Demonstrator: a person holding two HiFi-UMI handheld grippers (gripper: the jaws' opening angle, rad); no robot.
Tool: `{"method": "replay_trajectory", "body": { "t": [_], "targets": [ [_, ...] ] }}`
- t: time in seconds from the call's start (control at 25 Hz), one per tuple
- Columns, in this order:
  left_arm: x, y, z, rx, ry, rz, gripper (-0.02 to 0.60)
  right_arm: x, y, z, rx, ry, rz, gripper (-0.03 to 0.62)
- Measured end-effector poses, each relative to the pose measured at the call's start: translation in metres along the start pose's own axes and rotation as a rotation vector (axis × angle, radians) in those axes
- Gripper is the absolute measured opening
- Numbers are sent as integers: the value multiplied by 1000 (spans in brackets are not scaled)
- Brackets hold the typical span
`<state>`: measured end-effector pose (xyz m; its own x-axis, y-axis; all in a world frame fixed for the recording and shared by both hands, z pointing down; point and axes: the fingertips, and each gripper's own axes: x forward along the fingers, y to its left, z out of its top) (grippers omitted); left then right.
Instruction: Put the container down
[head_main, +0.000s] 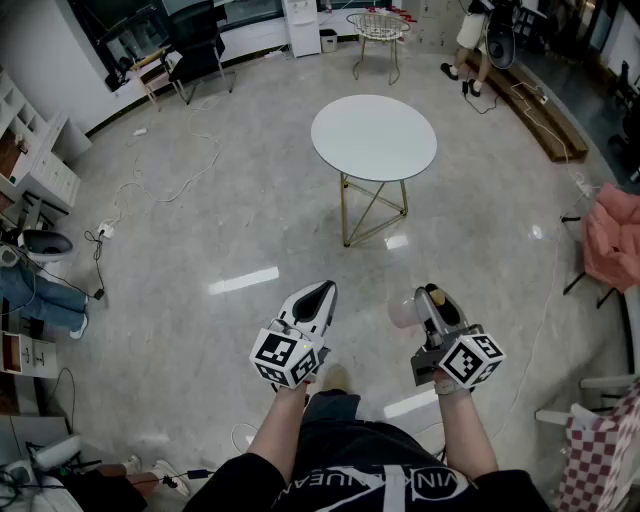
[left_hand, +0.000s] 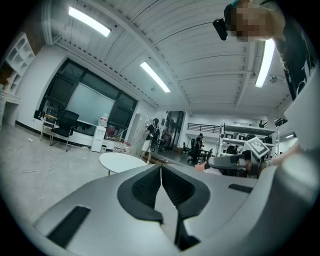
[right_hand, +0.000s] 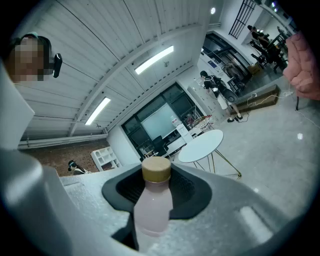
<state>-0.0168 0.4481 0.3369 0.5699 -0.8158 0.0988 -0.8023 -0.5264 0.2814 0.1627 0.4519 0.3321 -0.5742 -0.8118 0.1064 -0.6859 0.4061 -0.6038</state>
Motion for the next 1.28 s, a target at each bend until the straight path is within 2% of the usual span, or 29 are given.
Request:
{"method": "replay_trajectory", "body": {
  "t": [0.56,0.76,1.28],
  "targets": [
    [36,52,5,0,29,-67,15,54,-11,7,48,-65,-25,129],
    [32,66,5,-14,24,-49,15,64,-11,5,86,-76,-27,129],
    [30,115,13,-34,6,29,15,117,-7,7,94,-39,9,129]
  ]
}}
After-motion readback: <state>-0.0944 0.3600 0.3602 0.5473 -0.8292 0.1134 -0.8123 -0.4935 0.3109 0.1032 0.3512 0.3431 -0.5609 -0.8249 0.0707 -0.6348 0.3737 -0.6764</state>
